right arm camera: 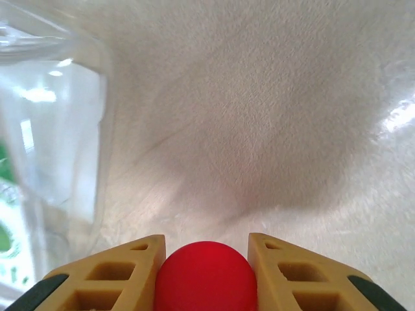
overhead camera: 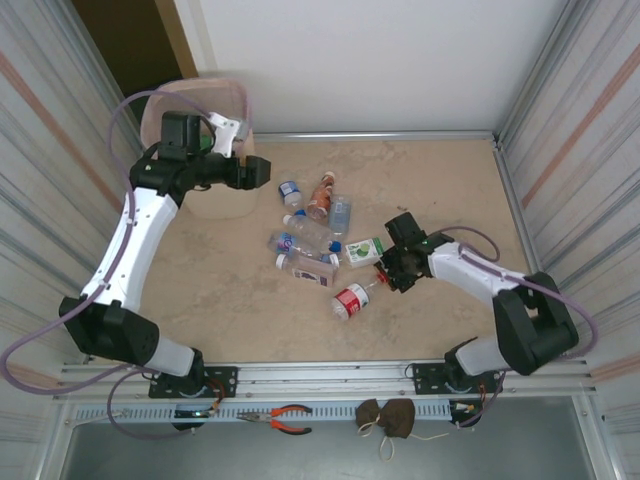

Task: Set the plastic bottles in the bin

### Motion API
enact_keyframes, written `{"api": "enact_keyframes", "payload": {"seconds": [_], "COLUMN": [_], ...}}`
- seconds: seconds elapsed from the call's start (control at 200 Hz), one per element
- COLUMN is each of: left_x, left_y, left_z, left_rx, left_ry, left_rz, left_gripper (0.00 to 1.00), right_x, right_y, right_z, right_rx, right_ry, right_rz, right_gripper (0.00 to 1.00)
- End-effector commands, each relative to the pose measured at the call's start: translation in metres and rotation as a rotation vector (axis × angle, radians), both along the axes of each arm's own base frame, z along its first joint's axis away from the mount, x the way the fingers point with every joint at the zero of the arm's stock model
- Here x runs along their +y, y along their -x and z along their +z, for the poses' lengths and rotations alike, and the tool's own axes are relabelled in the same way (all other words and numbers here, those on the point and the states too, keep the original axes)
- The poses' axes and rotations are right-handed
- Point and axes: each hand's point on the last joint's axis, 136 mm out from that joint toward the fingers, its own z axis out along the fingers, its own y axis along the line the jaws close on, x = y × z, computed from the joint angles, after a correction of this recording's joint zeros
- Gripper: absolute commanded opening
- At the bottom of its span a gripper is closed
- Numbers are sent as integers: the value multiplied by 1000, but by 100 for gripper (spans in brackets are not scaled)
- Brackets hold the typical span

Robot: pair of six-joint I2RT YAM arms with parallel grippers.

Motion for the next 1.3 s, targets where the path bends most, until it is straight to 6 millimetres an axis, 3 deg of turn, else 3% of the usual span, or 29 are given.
{"api": "enact_keyframes", "payload": {"seconds": [0.0, 0.145, 0.341, 0.551, 0.676, 0.872, 0.992, 1.152, 1.298], "left_x": [-16, -42, -98, -146, -168, -190, -204, -213, -214], "left_y": [14, 29, 75, 118, 132, 140, 148, 151, 152], "left_z": [26, 41, 59, 68, 71, 78, 68, 59, 56], "left_rx": [-75, -116, -214, -323, -382, -420, -411, -389, -393], "left_ry": [90, 183, 232, 299, 313, 383, 376, 376, 371], "left_rz": [-79, -200, -478, -687, -744, -797, -856, -892, -896], "left_gripper": [78, 78, 80, 89, 92, 94, 95, 92, 81], "right_x": [-20, -26, -28, -4, 15, 40, 50, 57, 58], "right_y": [-2, -25, -41, -25, -9, 6, 11, 13, 14], "right_z": [26, 91, 200, 312, 358, 401, 419, 429, 433], "right_rx": [-94, -397, -872, -1352, -1522, -1652, -1709, -1743, -1749], "right_ry": [81, 163, 246, 264, 251, 168, 137, 128, 143], "right_rz": [1, 117, 261, 492, 637, 757, 782, 788, 780], "right_gripper": [20, 12, 1, 0, 0, 0, 0, 0, 0]}}
